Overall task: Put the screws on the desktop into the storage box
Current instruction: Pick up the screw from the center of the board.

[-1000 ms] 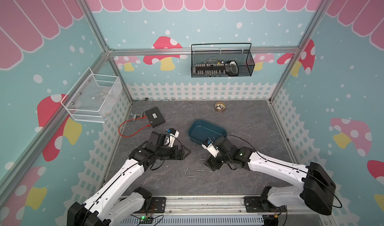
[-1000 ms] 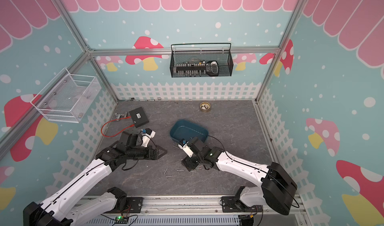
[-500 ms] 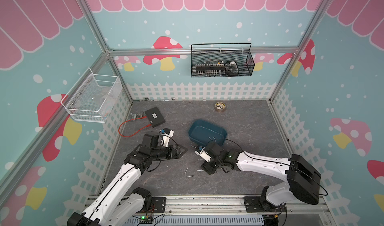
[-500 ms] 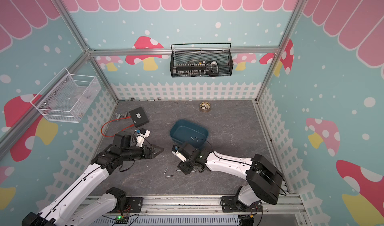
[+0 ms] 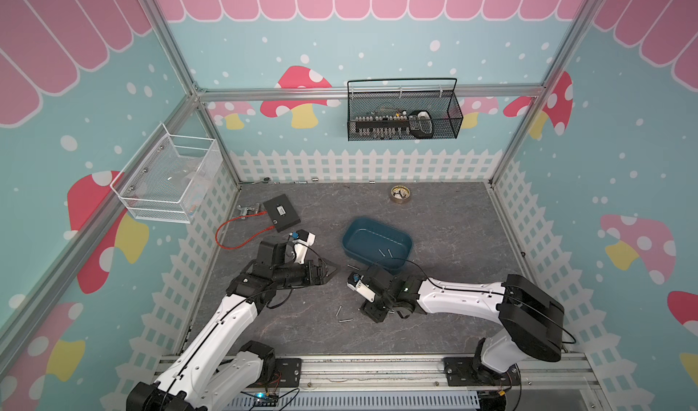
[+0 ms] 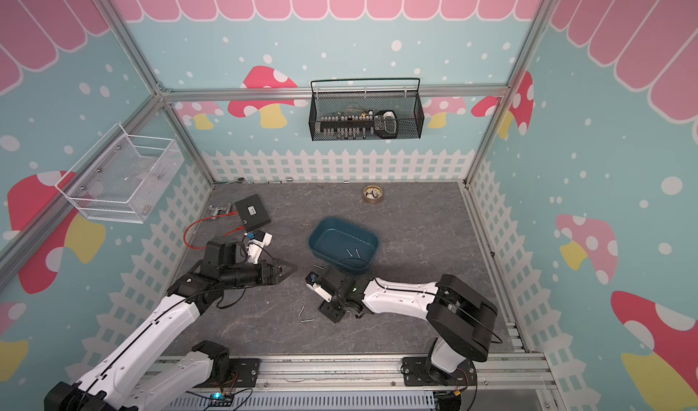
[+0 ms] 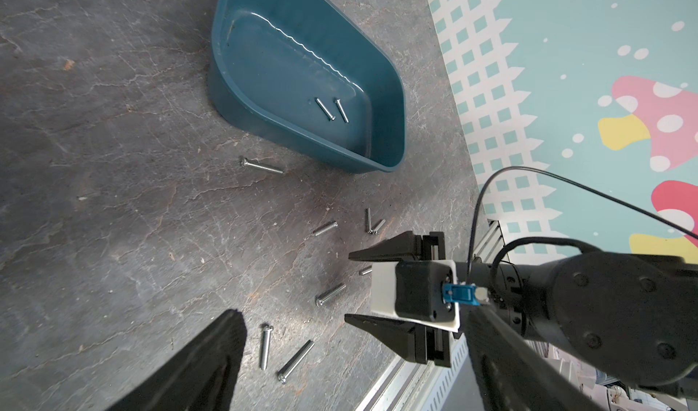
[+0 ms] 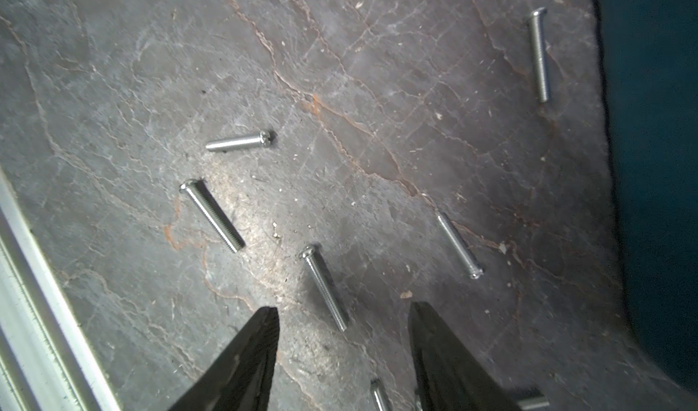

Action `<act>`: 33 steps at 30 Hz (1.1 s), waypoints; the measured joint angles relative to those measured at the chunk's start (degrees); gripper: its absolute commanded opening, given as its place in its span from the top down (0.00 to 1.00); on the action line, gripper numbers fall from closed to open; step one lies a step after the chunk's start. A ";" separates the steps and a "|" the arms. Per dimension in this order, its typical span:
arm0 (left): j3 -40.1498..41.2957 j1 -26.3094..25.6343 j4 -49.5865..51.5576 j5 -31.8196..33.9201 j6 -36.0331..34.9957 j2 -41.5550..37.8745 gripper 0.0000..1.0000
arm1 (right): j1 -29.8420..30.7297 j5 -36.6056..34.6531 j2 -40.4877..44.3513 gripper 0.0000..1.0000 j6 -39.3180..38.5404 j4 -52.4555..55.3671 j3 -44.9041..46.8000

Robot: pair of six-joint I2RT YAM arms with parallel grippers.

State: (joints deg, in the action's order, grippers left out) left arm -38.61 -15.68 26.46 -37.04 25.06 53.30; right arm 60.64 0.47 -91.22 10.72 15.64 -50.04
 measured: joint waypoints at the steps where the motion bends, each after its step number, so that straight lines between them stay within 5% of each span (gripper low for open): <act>1: 0.13 0.09 -0.22 -0.09 -0.02 0.00 0.05 | 0.24 -0.07 -0.52 0.43 0.00 -0.07 -0.22; 33: 0.70 0.28 -1.11 -0.28 0.02 0.11 0.04 | 3.45 -4.72 -6.34 0.72 0.70 0.02 -2.64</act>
State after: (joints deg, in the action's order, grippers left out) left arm -37.91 -15.40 25.34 -37.32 25.08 53.41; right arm 64.10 -4.25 -97.56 11.42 15.66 -52.69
